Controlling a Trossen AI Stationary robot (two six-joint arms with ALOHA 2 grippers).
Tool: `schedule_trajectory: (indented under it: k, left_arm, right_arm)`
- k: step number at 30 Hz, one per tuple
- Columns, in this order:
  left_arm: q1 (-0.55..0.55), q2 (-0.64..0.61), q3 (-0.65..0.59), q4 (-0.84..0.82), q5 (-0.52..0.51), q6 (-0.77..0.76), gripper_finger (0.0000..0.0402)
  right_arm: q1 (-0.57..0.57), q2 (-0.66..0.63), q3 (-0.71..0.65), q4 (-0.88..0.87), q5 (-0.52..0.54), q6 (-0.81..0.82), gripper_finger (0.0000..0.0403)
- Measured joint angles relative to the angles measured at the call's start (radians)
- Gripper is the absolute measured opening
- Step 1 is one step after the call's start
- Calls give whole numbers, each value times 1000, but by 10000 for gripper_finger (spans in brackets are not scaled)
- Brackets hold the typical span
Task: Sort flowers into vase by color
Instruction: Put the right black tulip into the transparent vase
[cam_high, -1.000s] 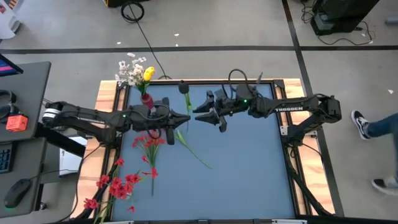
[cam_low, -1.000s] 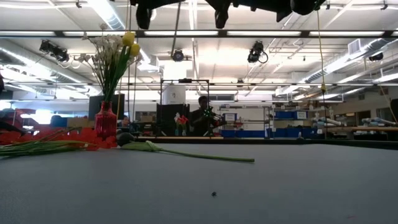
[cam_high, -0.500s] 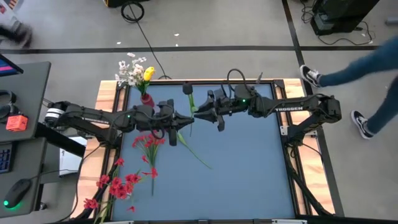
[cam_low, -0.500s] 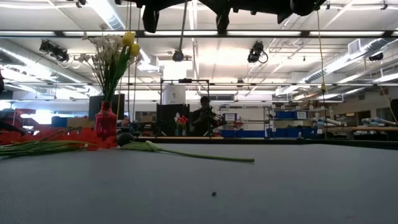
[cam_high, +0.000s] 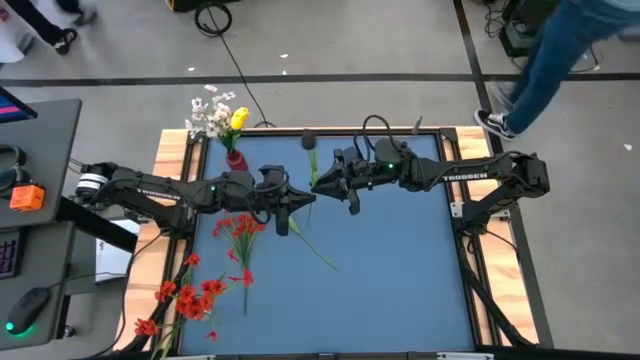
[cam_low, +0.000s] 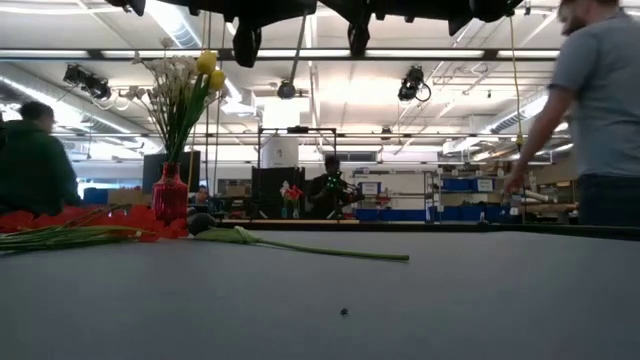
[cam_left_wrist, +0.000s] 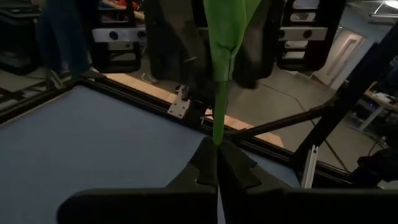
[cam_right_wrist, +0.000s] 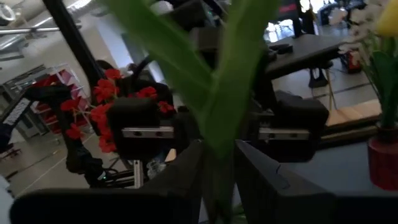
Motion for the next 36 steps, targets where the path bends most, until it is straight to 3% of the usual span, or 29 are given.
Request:
schedule_trajectory:
  k: [6, 17, 20, 24, 30, 36]
  left_arm:
    - [-6, -2, 0, -28, 0, -60, 13]
    - [-6, -2, 0, -26, 19, -131, 119]
    - [-6, -2, 0, -21, 22, -131, 133]
    - [-6, -2, 0, -18, 23, -120, 113]
    - [-6, -2, 0, -18, 70, 10, 16]
    - [-10, -38, 0, -24, 96, 141, 4]
  right_arm:
    - [-9, 0, 0, -17, -9, 11, 16]
    - [19, 0, 0, -108, -20, -8, 5]
    - [31, 0, 0, -106, -22, -25, 3]
    - [36, 0, 0, -105, -21, -28, 3]
    - [35, 0, 0, -102, -18, -7, 32]
    - [37, 0, 1, -65, -4, 65, 91]
